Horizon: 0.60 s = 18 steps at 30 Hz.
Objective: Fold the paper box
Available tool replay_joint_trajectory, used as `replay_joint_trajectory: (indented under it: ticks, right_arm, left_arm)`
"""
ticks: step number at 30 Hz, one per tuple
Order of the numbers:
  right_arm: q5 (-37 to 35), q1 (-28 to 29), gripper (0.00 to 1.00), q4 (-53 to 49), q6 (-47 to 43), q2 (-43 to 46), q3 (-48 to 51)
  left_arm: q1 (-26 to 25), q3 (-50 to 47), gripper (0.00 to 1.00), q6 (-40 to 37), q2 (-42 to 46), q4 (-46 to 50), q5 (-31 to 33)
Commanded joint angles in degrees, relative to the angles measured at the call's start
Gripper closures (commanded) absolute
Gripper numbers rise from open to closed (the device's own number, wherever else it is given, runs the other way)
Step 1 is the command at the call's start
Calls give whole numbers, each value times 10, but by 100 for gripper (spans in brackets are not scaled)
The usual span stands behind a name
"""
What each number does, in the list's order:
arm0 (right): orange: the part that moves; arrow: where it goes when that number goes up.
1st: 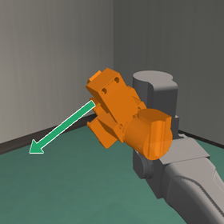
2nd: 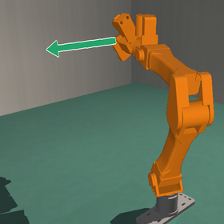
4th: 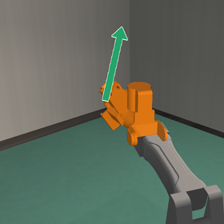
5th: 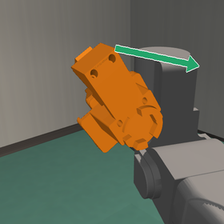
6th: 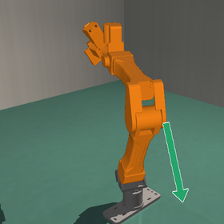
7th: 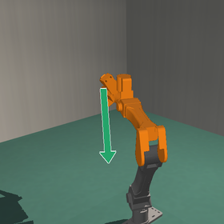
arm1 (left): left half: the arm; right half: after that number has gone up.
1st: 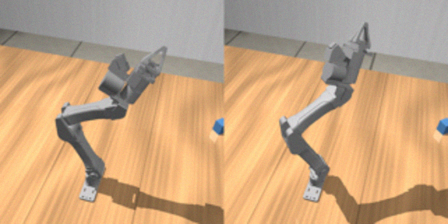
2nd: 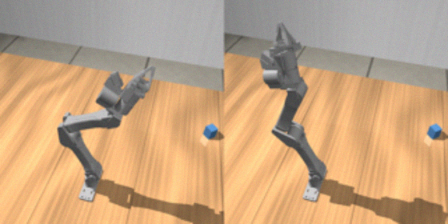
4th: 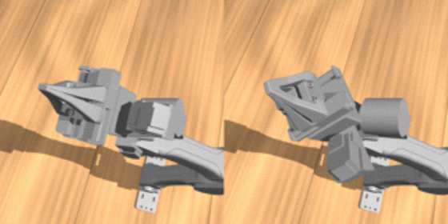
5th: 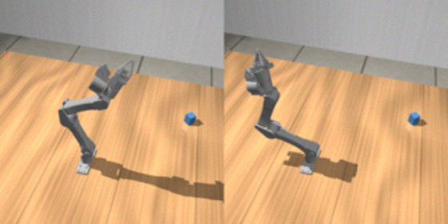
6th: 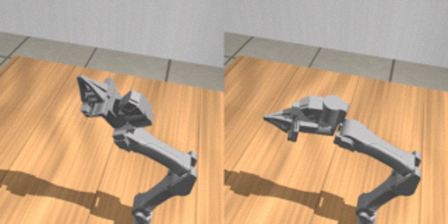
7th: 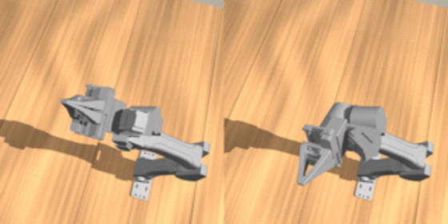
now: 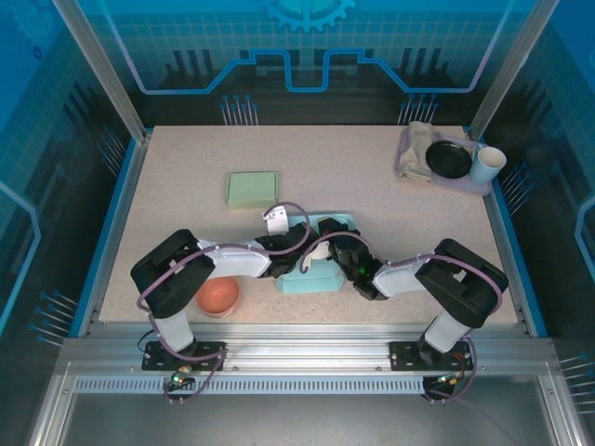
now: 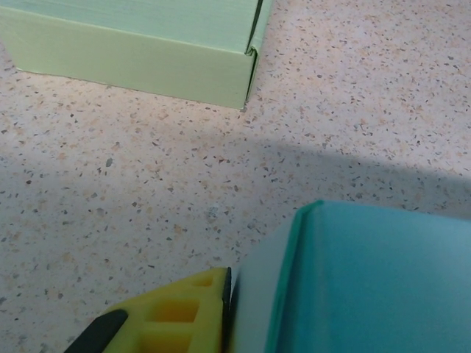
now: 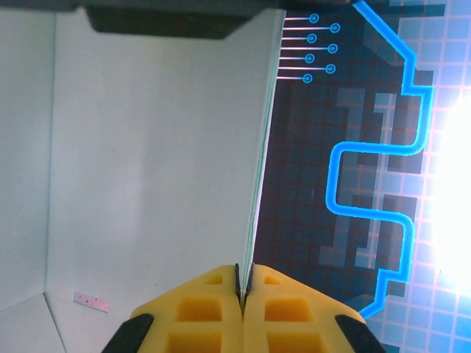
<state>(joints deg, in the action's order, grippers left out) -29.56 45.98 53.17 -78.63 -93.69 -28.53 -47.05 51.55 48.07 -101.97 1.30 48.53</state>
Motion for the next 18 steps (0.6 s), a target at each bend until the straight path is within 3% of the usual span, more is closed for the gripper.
replay_joint_trajectory:
  ticks: [1,4,10,18]
  right_arm:
    - [-57,-16,100,-18,42,13,14]
    - [-55,-15,100,-21,43,12,11]
    - [-55,-17,100,-27,43,5,7]
    - [-48,-20,100,-41,54,10,7]
  left_arm:
    - [69,-7,86,76,-36,131,119]
    - [73,-9,82,75,-34,125,114]
    - [74,-35,72,-15,-11,29,24]
    - [74,-69,67,-99,29,-53,-76]
